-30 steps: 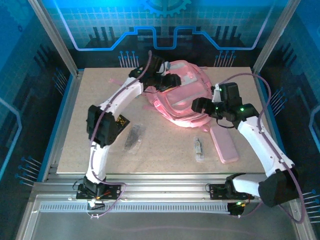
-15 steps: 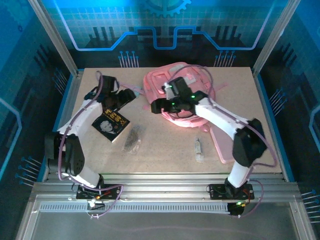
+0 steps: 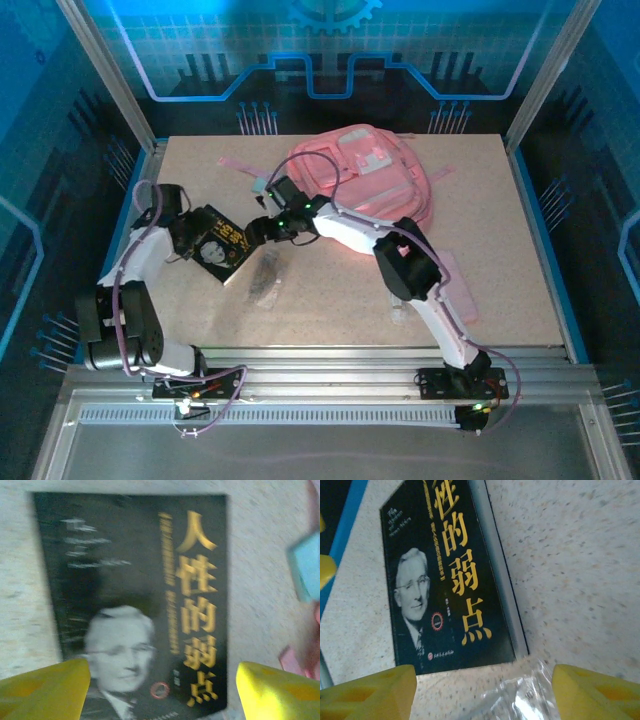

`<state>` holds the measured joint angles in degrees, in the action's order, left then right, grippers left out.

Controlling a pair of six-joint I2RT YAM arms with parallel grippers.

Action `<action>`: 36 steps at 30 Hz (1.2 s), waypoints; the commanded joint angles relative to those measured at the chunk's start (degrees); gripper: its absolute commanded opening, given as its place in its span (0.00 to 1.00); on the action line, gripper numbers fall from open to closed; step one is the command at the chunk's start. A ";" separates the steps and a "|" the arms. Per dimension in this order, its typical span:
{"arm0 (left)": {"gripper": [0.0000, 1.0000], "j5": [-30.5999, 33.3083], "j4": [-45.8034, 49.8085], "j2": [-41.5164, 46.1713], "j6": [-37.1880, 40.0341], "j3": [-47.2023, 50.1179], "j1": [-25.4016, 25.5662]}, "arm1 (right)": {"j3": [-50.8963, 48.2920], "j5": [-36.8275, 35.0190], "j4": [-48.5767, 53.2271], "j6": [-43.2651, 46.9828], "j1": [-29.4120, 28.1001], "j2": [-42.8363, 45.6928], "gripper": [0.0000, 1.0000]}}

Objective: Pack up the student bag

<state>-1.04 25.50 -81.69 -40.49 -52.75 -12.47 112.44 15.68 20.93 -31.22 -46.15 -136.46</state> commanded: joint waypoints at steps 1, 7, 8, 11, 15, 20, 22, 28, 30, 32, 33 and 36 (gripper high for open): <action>0.78 2.76 -0.98 2.28 -2.13 2.76 -3.94 | 6.96 0.11 2.22 0.44 -1.05 -4.81 0.72; 0.75 -4.94 -5.49 -3.70 -1.11 2.76 -4.93 | 17.79 0.37 6.46 1.18 -0.95 -13.37 0.74; 0.74 -6.16 -5.50 -4.95 -1.00 2.30 -4.80 | 18.99 0.97 7.28 1.46 -0.91 -14.12 0.74; 0.71 -6.58 -6.41 -6.92 -0.51 1.94 -3.11 | 20.03 5.23 6.50 1.22 -1.15 -14.66 0.72; 0.65 -5.58 -8.33 -8.36 -1.64 3.38 -0.10 | 19.92 10.67 4.07 -0.58 -1.90 -14.25 0.65; 0.61 -6.17 -10.55 -11.01 -3.81 4.23 2.05 | 19.57 15.84 1.58 -3.14 -2.09 -13.46 0.58; 0.61 -6.00 -10.77 -11.39 -3.83 4.15 2.99 | 19.06 16.79 1.20 -3.29 -2.08 -12.16 0.56; 0.61 -5.80 -11.93 -12.53 -4.84 5.14 3.95 | 16.00 18.80 -2.16 -5.30 -1.95 -9.67 0.44; 0.61 -6.12 -12.27 -12.70 -5.21 5.58 3.95 | 16.20 18.02 -1.09 -5.55 -2.09 -10.42 0.42; 0.61 -6.34 -12.40 -12.54 -5.24 5.71 4.02 | 16.28 16.06 1.71 -5.56 -1.93 -10.82 0.41; 0.61 -6.26 -12.27 -12.32 -5.17 5.66 4.03 | 15.77 15.37 2.33 -5.74 -1.80 -10.69 0.41; 0.61 -5.87 -11.92 -11.70 -4.77 5.66 4.11 | 15.30 13.13 3.57 -7.04 -1.41 -10.79 0.39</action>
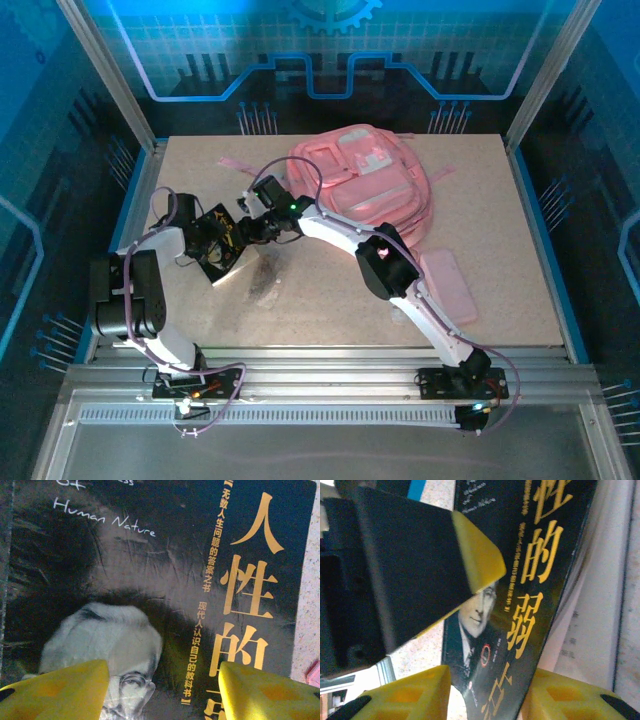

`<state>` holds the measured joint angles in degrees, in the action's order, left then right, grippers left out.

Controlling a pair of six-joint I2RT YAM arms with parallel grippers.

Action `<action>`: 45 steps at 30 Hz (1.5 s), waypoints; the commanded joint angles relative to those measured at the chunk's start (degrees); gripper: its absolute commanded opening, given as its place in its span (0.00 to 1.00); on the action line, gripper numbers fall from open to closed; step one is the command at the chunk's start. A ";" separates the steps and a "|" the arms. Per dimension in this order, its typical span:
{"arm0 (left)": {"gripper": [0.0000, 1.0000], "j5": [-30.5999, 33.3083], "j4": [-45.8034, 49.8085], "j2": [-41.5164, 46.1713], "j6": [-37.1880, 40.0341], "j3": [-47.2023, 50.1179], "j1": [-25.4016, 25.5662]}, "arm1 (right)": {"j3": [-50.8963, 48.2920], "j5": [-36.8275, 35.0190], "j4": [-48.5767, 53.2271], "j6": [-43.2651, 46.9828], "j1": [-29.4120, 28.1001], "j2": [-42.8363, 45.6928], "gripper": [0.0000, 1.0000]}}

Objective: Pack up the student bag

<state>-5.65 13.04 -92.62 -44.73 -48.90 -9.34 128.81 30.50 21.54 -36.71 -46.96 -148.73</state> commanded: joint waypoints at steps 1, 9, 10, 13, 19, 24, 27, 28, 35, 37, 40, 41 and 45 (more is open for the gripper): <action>0.61 -1.29 0.66 -0.64 -0.55 1.75 1.07 | -0.58 -2.63 3.77 -2.07 -0.48 1.15 0.37; 0.66 -0.32 5.14 3.70 2.07 -1.39 1.35 | 3.05 -4.57 9.20 -5.07 1.16 0.54 0.11; 0.68 -0.01 6.19 4.57 2.87 -2.26 1.30 | 2.66 -4.75 9.22 -5.08 1.29 1.02 0.08; 0.72 0.87 9.54 7.03 4.86 -5.07 1.30 | 1.98 -5.06 9.40 -5.36 1.86 2.72 0.04; 0.77 0.38 12.15 10.23 5.71 -7.02 0.59 | 1.81 -2.21 8.62 -6.21 2.85 5.76 0.00; 0.90 -5.76 5.77 10.49 1.88 -2.56 -2.34 | -3.28 2.10 1.73 -10.43 4.27 10.83 0.00; 0.94 -9.63 -2.22 10.27 -1.25 1.30 -3.05 | -5.68 3.80 -2.01 -13.39 5.11 13.00 0.00; 0.94 -10.50 -5.00 10.27 -2.19 2.53 -3.05 | -6.09 4.12 -2.68 -13.92 5.30 13.44 0.00; 0.99 -13.33 -34.99 9.96 -14.83 14.80 -2.11 | -6.11 5.56 -2.23 -15.37 6.85 15.13 0.00; 0.99 -13.49 -40.22 8.84 -16.06 16.07 -1.21 | -6.99 5.36 -2.09 -15.16 7.68 17.58 0.00; 0.99 -14.73 -45.57 5.63 -17.79 15.71 0.92 | -9.85 4.50 -2.31 -14.63 9.24 20.12 0.00; 0.99 -15.12 -47.64 4.22 -18.71 15.60 1.83 | -11.47 4.40 -2.95 -14.87 9.84 21.08 0.00; 0.99 -15.03 -56.10 -1.20 -22.26 15.37 4.93 | -18.92 4.72 -8.24 -17.34 12.23 24.83 0.00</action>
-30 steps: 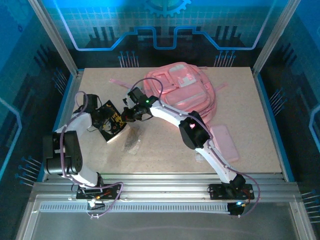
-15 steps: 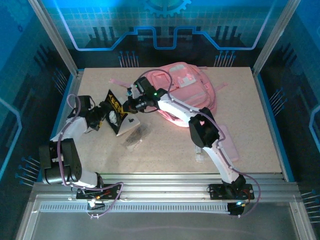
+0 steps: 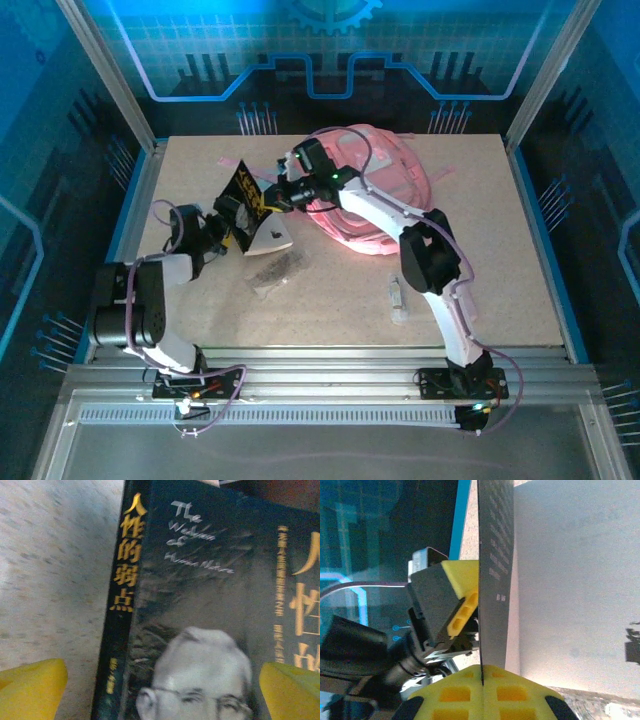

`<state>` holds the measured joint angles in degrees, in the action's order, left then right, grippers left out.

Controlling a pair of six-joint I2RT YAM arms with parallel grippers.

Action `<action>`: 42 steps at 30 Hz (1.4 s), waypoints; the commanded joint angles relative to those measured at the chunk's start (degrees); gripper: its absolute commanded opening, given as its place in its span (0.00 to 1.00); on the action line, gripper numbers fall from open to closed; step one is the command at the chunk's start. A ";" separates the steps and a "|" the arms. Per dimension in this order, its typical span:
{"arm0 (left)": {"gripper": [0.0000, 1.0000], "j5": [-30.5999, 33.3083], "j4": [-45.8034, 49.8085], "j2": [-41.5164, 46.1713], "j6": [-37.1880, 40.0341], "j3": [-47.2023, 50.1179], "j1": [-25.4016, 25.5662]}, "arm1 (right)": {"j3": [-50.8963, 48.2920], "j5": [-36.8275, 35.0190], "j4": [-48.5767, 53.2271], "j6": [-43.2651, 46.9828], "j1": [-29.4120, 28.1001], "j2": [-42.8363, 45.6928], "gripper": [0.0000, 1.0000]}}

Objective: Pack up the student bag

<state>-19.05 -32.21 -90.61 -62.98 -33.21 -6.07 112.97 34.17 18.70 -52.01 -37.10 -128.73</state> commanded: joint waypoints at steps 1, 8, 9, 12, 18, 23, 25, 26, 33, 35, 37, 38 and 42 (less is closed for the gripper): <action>0.99 -1.32 -12.13 -4.18 -4.34 -0.44 2.26 | -4.65 1.12 -6.57 -2.49 2.84 5.56 0.00; 0.88 0.62 -15.64 -9.73 -5.44 -4.52 7.08 | -12.50 1.44 -9.03 -2.73 5.50 9.05 0.00; 0.84 0.44 -16.29 -10.46 -5.55 -5.57 7.79 | -13.54 1.34 -9.03 -2.69 5.87 9.43 0.00; 0.69 0.01 -17.51 -11.85 -6.01 -8.01 9.50 | -17.44 1.01 -10.64 -2.94 6.81 10.66 0.00; 0.63 -0.73 -17.35 -13.55 -5.83 -10.12 12.01 | -24.46 0.46 -14.82 -4.94 8.96 12.08 0.00; 0.66 -2.51 -21.29 -15.65 -7.61 -9.98 13.15 | -26.49 -0.24 -13.09 -3.35 10.46 12.75 0.00; 0.65 -3.69 -22.24 -16.66 -7.95 -11.25 14.09 | -27.13 -0.34 -13.05 -3.06 10.89 12.79 0.00; 0.63 -4.18 -22.24 -17.09 -7.90 -12.09 14.68 | -27.26 -0.34 -12.95 -2.91 11.00 12.73 0.00; 0.00 -3.38 -18.54 -15.94 -5.91 -14.51 16.17 | -27.97 -2.12 -10.88 -1.35 11.19 14.10 0.16; 0.00 -2.18 -13.51 -13.55 -3.66 -14.93 16.16 | -28.27 -3.49 -9.04 -0.51 11.26 15.58 0.44; 0.00 -0.38 -8.47 -10.89 -2.56 -15.20 16.07 | -28.79 -5.80 -6.55 0.74 11.26 17.81 0.70; 0.00 0.69 -6.16 -9.31 -2.20 -15.29 16.08 | -29.19 -7.03 -5.33 1.14 11.18 18.95 0.80; 0.00 5.77 6.35 -2.95 -0.73 -17.83 16.07 | -32.75 -9.32 -3.86 0.41 10.94 24.42 1.00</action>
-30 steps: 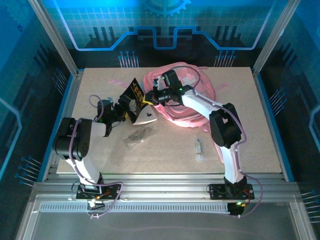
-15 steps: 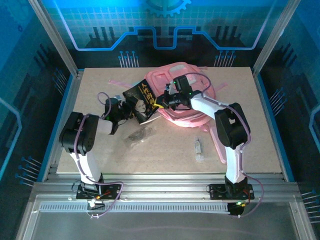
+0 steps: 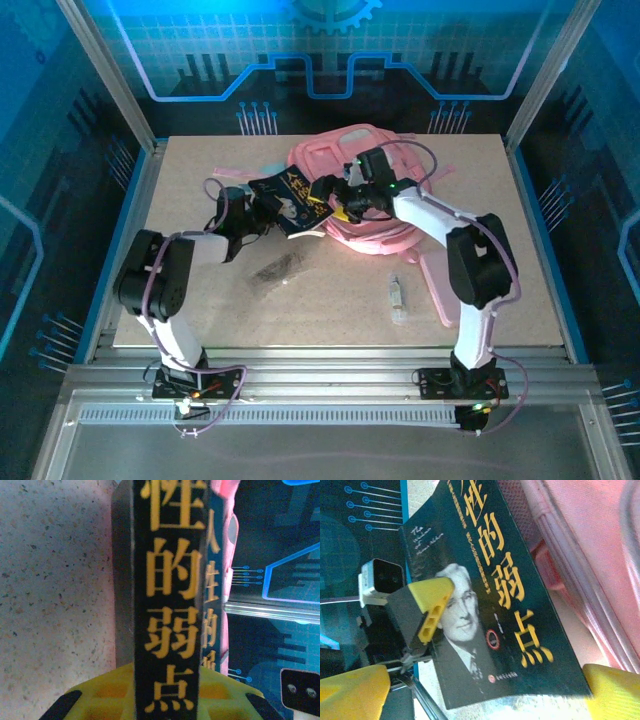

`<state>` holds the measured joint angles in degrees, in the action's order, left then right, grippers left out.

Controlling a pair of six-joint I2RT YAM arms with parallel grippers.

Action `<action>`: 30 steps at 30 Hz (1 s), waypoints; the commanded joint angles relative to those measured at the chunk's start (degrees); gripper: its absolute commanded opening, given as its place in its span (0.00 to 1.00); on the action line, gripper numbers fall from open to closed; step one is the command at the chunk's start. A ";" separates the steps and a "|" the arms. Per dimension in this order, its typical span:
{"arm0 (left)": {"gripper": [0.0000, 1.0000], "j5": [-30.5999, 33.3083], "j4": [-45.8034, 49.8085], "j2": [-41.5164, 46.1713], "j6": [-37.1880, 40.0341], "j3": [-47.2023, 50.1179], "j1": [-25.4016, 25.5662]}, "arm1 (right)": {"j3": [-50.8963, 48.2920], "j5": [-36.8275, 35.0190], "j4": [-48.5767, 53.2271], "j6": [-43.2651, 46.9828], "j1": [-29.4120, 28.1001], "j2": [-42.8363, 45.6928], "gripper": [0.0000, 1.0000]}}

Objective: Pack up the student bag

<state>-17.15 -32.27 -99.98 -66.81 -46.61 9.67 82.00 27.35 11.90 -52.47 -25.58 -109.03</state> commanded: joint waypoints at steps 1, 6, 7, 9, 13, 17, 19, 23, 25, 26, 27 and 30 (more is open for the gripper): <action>0.00 5.25 8.71 7.76 3.18 -5.06 0.40 | -2.76 -1.84 2.25 0.02 -0.82 5.73 1.00; 0.00 12.43 12.58 12.20 2.97 -7.67 0.43 | -7.13 0.75 -5.44 -8.62 -4.93 8.78 1.00; 0.00 13.51 12.00 12.42 2.63 -7.95 0.44 | -7.61 1.12 -8.71 -11.69 -6.42 8.55 1.00; 0.00 14.11 10.34 12.58 1.55 -8.40 0.50 | -8.10 2.00 -16.05 -17.75 -8.50 7.12 1.00; 0.00 14.29 7.29 12.94 -0.98 -7.62 1.63 | -9.71 -0.97 -33.55 -30.94 -10.79 2.95 1.00; 0.00 15.77 6.22 14.83 -1.79 -5.72 3.32 | -10.21 -6.20 -44.31 -38.93 -10.92 -0.30 1.00; 0.00 16.13 5.99 15.80 -2.34 -4.76 3.85 | -9.78 -8.20 -45.93 -40.52 -10.97 -1.45 0.99; 0.00 16.31 5.90 17.06 -3.16 -3.21 4.90 | -10.19 -11.39 -48.71 -42.34 -10.77 -2.68 0.73; 0.00 16.58 5.90 17.36 -3.58 -2.42 5.22 | -11.79 -13.44 -50.02 -43.06 -10.33 -2.06 0.52; 0.00 16.70 5.90 17.51 -3.90 -2.03 5.41 | -12.43 -14.14 -49.90 -42.93 -10.02 -1.51 0.41; 0.00 16.82 5.87 17.49 -3.95 -1.77 5.59 | -12.83 -14.53 -49.83 -42.58 -9.81 -1.01 0.31; 0.02 16.31 6.33 16.94 -3.73 -2.13 6.30 | -14.08 -15.22 -48.94 -40.91 -8.85 0.97 0.00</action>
<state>1.69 -22.50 -84.90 -70.87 -48.64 14.02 69.01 16.99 -34.39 -94.24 -36.25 -110.52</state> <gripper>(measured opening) 0.164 0.084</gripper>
